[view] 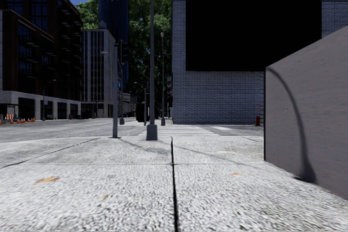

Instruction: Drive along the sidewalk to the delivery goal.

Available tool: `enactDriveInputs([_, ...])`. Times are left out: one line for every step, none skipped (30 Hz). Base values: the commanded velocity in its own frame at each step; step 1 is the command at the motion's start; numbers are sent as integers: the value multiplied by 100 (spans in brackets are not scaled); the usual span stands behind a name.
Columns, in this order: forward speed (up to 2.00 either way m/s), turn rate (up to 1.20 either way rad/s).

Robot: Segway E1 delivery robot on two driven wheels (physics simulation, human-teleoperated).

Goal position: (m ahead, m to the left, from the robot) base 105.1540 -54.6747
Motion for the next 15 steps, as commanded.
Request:
enactDriveInputs([200,0])
enactDriveInputs([200,0])
enactDriveInputs([200,0])
enactDriveInputs([200,0])
enactDriveInputs([200,0])
enactDriveInputs([200,0])
enactDriveInputs([200,0])
enactDriveInputs([200,0])
enactDriveInputs([200,0])
enactDriveInputs([200,0])
enactDriveInputs([200,0])
enactDriveInputs([200,0])
enactDriveInputs([200,0])
enactDriveInputs([200,0])
enactDriveInputs([200,-10])
